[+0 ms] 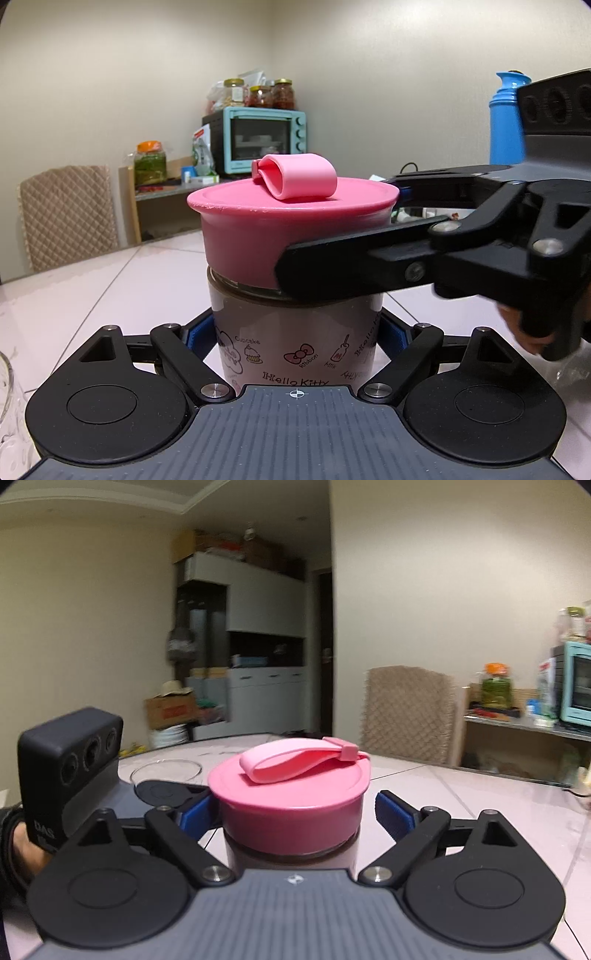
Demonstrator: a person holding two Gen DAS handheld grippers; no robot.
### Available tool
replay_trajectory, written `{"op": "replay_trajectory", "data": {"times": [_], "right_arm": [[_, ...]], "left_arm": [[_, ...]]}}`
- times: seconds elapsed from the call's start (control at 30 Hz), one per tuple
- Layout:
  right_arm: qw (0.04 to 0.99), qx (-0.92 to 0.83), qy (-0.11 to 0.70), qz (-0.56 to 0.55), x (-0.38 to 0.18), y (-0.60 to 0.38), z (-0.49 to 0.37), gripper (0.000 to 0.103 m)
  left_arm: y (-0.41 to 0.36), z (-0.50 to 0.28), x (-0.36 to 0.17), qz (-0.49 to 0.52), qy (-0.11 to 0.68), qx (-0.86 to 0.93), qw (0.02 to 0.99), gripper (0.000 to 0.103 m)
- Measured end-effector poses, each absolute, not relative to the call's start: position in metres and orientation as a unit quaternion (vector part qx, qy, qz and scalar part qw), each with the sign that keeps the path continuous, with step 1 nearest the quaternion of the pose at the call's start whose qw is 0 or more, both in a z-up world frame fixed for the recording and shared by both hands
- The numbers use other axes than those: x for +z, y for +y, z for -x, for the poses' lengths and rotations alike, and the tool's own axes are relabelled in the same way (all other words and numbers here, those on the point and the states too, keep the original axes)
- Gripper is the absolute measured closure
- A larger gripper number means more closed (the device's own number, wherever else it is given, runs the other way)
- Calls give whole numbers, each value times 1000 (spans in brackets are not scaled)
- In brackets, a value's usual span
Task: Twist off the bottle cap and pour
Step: 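Regrip the lid and twist it again with the right gripper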
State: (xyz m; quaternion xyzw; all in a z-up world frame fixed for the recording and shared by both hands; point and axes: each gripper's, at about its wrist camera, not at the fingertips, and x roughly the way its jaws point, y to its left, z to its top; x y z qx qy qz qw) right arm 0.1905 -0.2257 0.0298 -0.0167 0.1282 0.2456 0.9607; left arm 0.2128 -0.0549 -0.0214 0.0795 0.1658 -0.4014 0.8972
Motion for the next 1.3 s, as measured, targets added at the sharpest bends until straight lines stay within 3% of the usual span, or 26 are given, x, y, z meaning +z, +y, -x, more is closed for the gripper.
{"op": "replay_trajectory", "data": {"times": [0.87,1.07,1.3], "right_arm": [[987,92,130,4,21,-178,-183,7],[987,88,131,5,20,-175,-185,17],[984,119,130,10,19,-183,-186,18]], "left_arm": [[-54,-212,-22,-80,166,-401,897,13],[-54,-213,-21,-80,166,-401,897,13],[-52,-214,-21,-80,166,-402,897,13]]}}
